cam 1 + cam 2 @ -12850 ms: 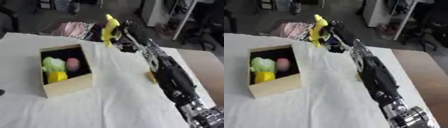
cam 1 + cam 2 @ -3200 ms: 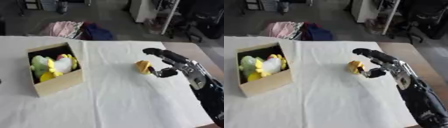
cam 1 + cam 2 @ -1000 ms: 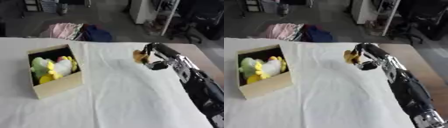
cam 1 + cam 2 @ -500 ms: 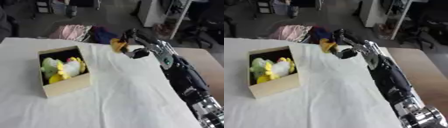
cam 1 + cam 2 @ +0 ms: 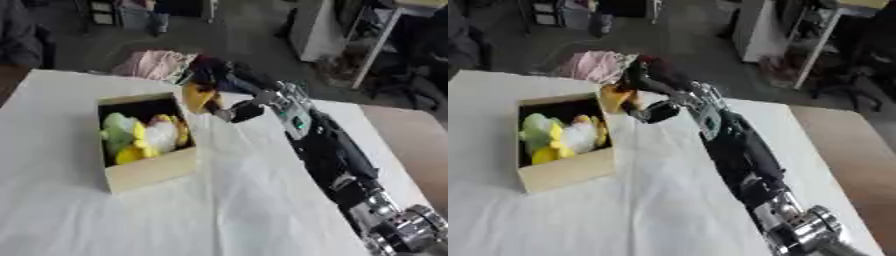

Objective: Pick up objects on the table and place them in the box.

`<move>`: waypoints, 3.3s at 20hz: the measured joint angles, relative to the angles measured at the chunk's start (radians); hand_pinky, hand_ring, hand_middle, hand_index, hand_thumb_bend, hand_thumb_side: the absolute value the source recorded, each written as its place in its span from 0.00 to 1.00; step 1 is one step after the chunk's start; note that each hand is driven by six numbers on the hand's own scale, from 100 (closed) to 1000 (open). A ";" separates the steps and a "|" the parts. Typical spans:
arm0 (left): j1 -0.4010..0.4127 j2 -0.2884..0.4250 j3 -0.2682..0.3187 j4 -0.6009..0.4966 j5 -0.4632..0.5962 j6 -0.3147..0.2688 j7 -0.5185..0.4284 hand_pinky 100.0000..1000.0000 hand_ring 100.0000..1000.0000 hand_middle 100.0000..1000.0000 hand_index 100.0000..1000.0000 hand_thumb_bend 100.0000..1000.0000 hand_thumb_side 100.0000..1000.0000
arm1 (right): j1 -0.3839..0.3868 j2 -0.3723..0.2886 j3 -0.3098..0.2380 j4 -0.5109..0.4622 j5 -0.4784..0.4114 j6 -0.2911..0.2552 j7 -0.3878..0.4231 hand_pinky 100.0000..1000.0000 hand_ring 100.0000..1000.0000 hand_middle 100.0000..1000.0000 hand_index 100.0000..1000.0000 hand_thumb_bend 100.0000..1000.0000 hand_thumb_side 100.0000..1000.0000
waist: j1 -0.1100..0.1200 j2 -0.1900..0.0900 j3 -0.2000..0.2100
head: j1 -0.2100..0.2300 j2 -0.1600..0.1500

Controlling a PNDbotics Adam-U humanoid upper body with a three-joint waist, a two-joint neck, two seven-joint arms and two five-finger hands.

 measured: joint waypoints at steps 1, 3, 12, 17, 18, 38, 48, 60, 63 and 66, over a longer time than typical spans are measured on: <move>-0.001 0.000 -0.001 0.000 0.005 0.001 -0.002 0.68 0.65 0.51 0.71 0.00 0.54 | -0.001 0.009 0.000 0.001 0.004 -0.005 -0.001 0.67 0.47 0.19 0.36 0.00 0.03 | -0.003 0.000 0.006 | -0.003 0.000; -0.005 0.000 -0.005 0.000 0.013 0.003 -0.006 0.68 0.65 0.51 0.71 0.00 0.54 | -0.001 0.027 0.000 0.006 0.012 -0.014 -0.007 0.68 0.49 0.27 0.46 0.00 0.04 | -0.007 0.000 0.014 | -0.008 0.000; -0.015 0.000 -0.009 0.000 0.028 0.011 -0.014 0.68 0.65 0.51 0.71 0.00 0.54 | -0.001 0.058 0.015 0.005 0.085 -0.030 -0.039 0.80 0.79 0.95 1.00 0.00 0.02 | -0.016 0.000 0.022 | -0.013 0.000; -0.015 0.000 -0.011 0.000 0.028 0.013 -0.016 0.68 0.65 0.50 0.71 0.00 0.54 | 0.002 0.058 0.010 0.005 0.121 -0.016 -0.081 0.80 0.78 0.98 1.00 0.00 0.01 | -0.016 0.000 0.012 | -0.011 0.000; -0.015 0.000 -0.011 0.000 0.028 0.013 -0.016 0.68 0.65 0.50 0.71 0.00 0.54 | 0.002 0.058 0.009 0.005 0.123 -0.012 -0.089 0.80 0.78 0.97 1.00 0.00 0.01 | -0.016 0.000 0.010 | -0.010 0.000; 0.081 0.000 -0.001 0.000 -0.051 0.029 0.000 0.68 0.66 0.50 0.71 0.00 0.53 | 0.163 -0.096 0.021 -0.273 -0.599 0.118 0.173 0.67 0.56 0.73 0.90 0.00 0.32 | 0.007 0.000 -0.203 | 0.072 0.017; 0.153 0.000 0.011 0.000 -0.097 0.048 0.024 0.68 0.69 0.52 0.71 0.00 0.53 | 0.429 -0.098 -0.044 -0.536 -0.928 0.297 0.315 0.63 0.51 0.66 0.83 0.00 0.39 | 0.023 -0.023 -0.323 | 0.137 0.045; 0.219 0.000 0.011 0.000 -0.152 0.047 0.028 0.69 0.74 0.58 0.72 0.00 0.53 | 0.732 0.085 -0.131 -0.791 -1.075 0.467 0.453 0.60 0.48 0.60 0.77 0.00 0.46 | 0.050 -0.031 -0.413 | 0.207 0.053; 0.236 0.000 0.007 0.000 -0.162 0.048 0.028 0.70 0.75 0.59 0.72 0.00 0.53 | 0.778 0.156 -0.150 -0.835 -1.087 0.530 0.484 0.59 0.48 0.59 0.76 0.00 0.48 | 0.057 -0.033 -0.432 | 0.232 0.052; 0.251 -0.001 0.007 0.000 -0.172 0.049 0.026 0.70 0.76 0.60 0.73 0.00 0.52 | 0.815 0.229 -0.169 -0.871 -1.091 0.603 0.509 0.59 0.48 0.59 0.75 0.00 0.49 | 0.068 -0.035 -0.448 | 0.274 0.052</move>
